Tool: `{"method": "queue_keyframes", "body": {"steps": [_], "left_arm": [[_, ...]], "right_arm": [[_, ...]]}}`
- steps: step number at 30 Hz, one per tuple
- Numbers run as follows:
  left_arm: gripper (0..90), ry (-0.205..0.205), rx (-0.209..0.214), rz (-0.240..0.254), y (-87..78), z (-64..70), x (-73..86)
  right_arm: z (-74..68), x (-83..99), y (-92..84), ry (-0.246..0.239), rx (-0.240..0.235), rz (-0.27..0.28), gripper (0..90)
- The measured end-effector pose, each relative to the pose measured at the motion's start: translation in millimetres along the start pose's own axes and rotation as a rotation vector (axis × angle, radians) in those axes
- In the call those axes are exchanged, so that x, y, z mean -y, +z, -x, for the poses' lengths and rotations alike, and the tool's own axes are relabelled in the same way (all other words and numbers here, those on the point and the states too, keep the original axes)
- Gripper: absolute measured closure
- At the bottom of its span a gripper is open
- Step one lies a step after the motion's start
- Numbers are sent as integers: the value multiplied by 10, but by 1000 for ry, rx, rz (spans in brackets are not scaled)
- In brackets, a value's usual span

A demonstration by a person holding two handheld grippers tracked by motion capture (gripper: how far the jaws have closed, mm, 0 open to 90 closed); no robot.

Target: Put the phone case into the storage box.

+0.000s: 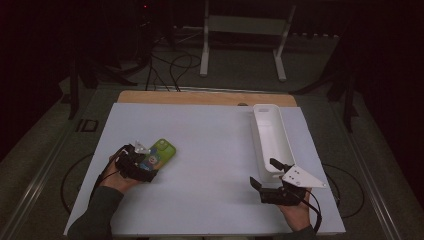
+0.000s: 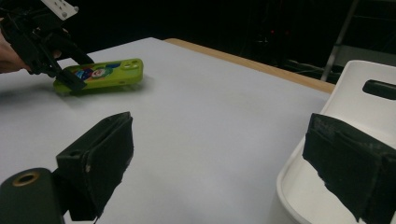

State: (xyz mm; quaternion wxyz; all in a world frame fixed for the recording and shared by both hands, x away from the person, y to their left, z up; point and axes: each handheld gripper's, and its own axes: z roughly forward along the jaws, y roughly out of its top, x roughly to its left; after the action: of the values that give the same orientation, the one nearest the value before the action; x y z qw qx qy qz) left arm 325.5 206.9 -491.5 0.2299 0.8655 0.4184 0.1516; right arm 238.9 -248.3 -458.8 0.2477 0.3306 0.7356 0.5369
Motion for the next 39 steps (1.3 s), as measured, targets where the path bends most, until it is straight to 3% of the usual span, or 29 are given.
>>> {"method": "queue_keyframes", "body": {"steps": [19,39], "left_arm": [[165,-9,-60,125,-220,92,-38],[165,-3,-109,248,-357,201,-36]], "right_arm": [[101,-123,-18,26,10,14,83],[214,-253,92,68,-22,-12,83]]}}
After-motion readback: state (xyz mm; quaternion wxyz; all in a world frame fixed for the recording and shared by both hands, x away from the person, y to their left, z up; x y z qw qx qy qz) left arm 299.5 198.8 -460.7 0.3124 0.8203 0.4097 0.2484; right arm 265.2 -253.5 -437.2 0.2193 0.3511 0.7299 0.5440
